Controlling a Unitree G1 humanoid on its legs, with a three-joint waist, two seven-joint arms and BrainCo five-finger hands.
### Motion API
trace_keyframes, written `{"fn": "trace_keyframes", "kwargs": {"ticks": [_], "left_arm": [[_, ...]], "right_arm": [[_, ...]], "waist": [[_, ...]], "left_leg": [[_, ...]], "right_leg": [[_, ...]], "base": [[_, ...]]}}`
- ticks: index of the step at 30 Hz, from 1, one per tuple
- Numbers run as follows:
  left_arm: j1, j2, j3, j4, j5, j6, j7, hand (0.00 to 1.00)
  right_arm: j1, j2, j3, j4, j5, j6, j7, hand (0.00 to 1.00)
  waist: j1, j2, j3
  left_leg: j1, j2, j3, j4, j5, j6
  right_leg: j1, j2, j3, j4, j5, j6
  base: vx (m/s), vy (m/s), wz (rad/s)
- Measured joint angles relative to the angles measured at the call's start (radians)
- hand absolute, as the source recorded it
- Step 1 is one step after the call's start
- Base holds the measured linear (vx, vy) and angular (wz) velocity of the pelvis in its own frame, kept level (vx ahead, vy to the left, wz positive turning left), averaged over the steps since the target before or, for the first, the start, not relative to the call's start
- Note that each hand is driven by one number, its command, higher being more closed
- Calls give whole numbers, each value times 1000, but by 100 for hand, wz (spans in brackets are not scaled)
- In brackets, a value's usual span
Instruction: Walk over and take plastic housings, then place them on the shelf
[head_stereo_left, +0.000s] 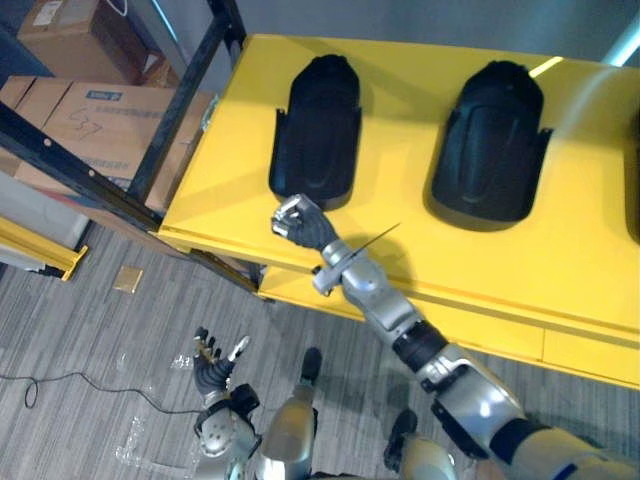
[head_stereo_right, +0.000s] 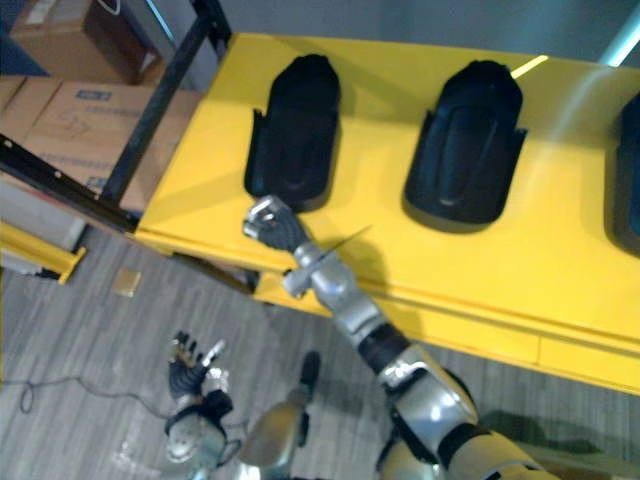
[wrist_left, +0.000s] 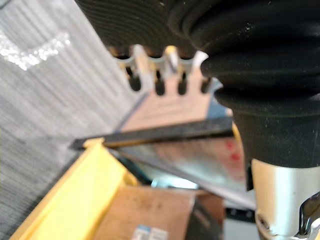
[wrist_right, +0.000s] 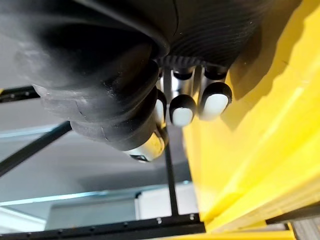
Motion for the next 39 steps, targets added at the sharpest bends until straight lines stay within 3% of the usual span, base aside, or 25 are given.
{"fn": "trace_keyframes", "kwargs": {"ticks": [3, 6, 7, 10, 15, 17, 19, 24, 26, 31, 39], "left_arm": [[0, 0, -3, 0, 0, 0, -1, 0], [0, -1, -2, 1, 0, -3, 0, 0], [0, -1, -1, 0, 0, -6, 0, 0], [1, -5, 0, 0, 1, -8, 0, 0], [2, -20, 2, -4, 3, -4, 4, 0], [3, -32, 1, -5, 4, 5, 12, 0], [3, -39, -3, -6, 8, 14, 14, 0], [6, -39, -8, -6, 12, 22, 22, 0], [5, -39, -16, -6, 13, 22, 23, 0], [6, -39, -33, 1, 13, 21, 49, 0], [4, -7, -80, 56, 12, 12, 54, 0]], "right_arm": [[1, 0, 3, -13, 1, -20, 3, 100], [17, 1, 36, -166, 5, -50, 5, 100], [18, 1, 54, -251, 5, -64, 7, 0], [36, 28, 67, -435, 5, -85, 22, 0], [59, 33, 44, -628, 3, -52, -27, 0], [61, 28, 16, -635, -5, -9, -75, 0], [66, 20, -35, -631, -4, 71, -133, 0], [104, -12, -74, -552, -3, 230, -154, 0], [109, -16, -66, -511, -6, 259, -158, 0], [122, -20, -78, -421, -81, 271, -258, 0], [140, -60, -118, -378, -133, 270, -290, 0]], "waist": [[0, 1, 1], [-4, -3, 3], [-7, -6, 5], [-10, -15, 11], [-38, -30, 15], [-44, -32, 14], [-58, -44, 8], [-62, -66, -4], [-64, -66, -4], [-66, -66, -4], [-64, -66, -4]], "left_leg": [[0, 2, 1, 0, 0, 0], [1, 1, 7, 0, 0, 0], [3, 1, 11, 0, 0, 0], [21, 1, 24, 0, -1, 0], [40, 4, 51, 0, -6, 3], [50, 5, 73, 0, -9, 8], [52, 4, 91, 0, -10, 10], [55, 6, 118, 0, -10, 12], [55, 5, 121, 0, -8, 14], [55, 3, 120, -3, -3, 20], [46, 9, 119, -4, -3, 20]], "right_leg": [[0, 0, 0, 0, 0, 0], [-2, 1, 5, -3, 0, 0], [-3, 1, 9, -4, 1, 0], [11, 1, 19, -10, 3, 2], [24, 10, 38, -44, 23, 4], [29, 11, 58, -63, 39, 10], [28, 12, 76, -81, 57, 11], [30, 15, 105, -106, 87, 14], [32, 15, 107, -115, 95, 16], [29, 12, 106, -114, 98, 18], [26, 9, 107, -114, 100, 21]], "base": [[0, -11, -1], [-3, -21, -5], [0, -13, -8], [-1, -17, -11], [-43, -5, -15], [-31, 26, -28], [-29, 27, -21], [-5, 13, -17], [-19, 9, -8], [-43, 8, 0], [-9, -1, 0]]}}
